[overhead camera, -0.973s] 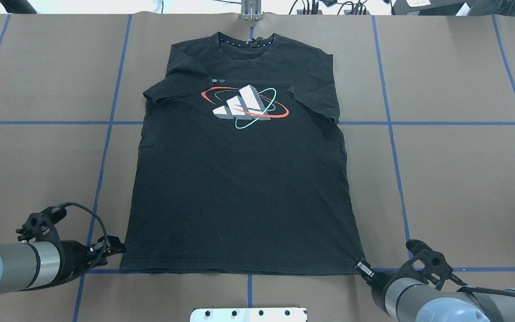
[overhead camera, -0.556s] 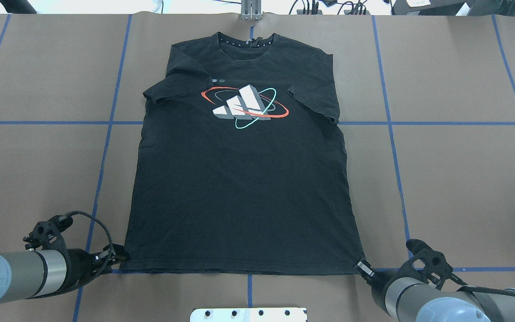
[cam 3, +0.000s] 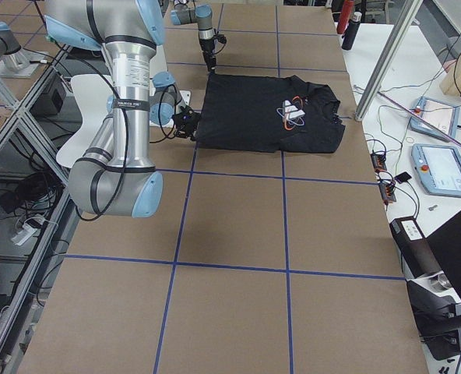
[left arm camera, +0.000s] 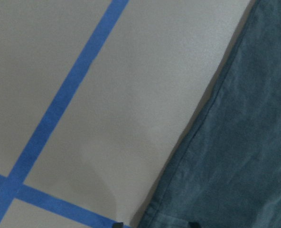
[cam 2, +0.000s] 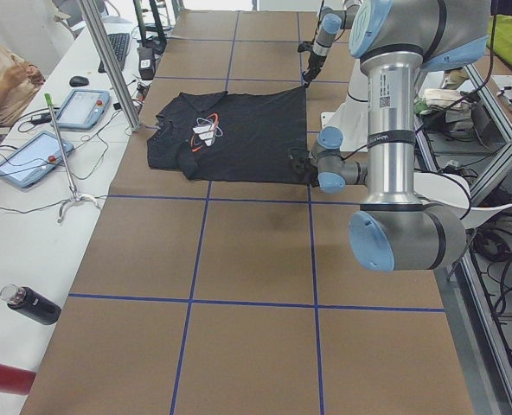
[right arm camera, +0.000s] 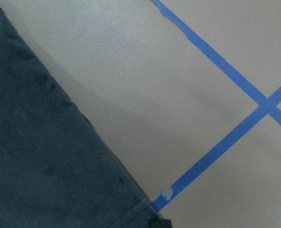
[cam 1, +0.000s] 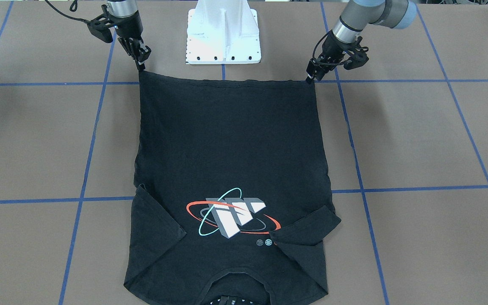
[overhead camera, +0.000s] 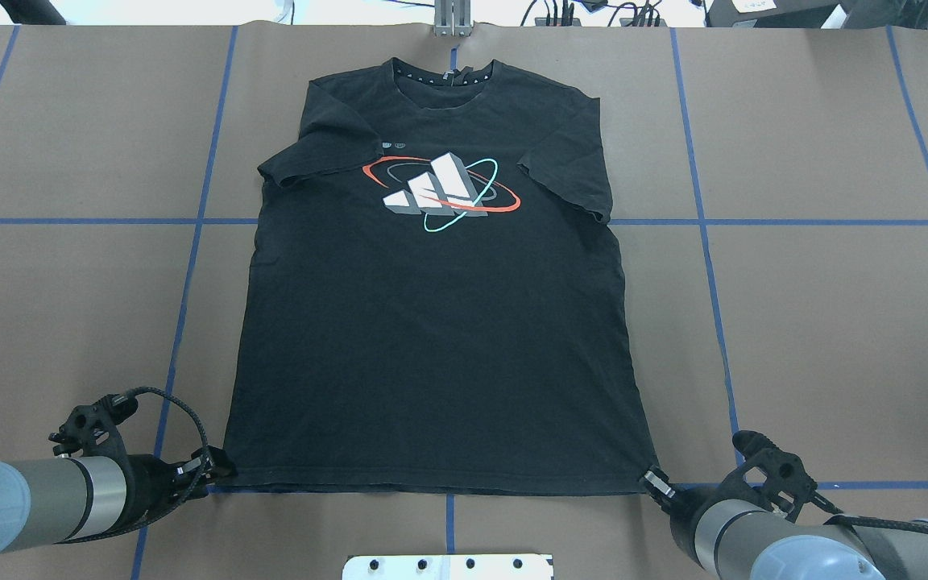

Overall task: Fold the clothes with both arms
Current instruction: 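Grasp both hem corners with the left and right grippers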

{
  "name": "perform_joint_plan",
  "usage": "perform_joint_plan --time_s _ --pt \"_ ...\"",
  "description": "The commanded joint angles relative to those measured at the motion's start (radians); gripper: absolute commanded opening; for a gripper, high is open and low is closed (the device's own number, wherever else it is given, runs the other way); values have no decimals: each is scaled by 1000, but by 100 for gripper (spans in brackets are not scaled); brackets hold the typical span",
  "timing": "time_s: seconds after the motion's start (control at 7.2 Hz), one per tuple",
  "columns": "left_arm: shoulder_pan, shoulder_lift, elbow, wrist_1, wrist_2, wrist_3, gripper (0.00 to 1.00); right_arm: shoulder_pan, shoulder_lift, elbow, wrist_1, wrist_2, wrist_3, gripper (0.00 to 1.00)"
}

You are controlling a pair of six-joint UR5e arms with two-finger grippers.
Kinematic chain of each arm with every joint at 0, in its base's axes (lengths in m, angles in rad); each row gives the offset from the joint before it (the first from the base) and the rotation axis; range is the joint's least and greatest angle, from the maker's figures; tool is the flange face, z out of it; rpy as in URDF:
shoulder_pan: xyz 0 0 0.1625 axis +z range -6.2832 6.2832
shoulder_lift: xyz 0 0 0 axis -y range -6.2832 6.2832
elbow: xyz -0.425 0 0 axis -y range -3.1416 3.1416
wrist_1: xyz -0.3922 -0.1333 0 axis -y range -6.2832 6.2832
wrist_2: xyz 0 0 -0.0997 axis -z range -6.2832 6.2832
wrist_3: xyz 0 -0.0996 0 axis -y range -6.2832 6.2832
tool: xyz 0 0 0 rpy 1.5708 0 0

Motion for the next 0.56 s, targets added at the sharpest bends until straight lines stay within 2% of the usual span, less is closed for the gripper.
perform_joint_plan --time_s 0.0,0.14,0.28,0.42 --pt "7 -1 4 0 -1 0 53 0 1 0 0 1 -2 0" --pt "7 -1 5 0 -1 0 51 0 1 1 1 1 -2 0" --pt "6 -3 5 2 0 -2 43 0 1 1 1 1 -2 0" --pt "6 -3 7 2 0 -2 28 0 1 0 1 1 -2 0"
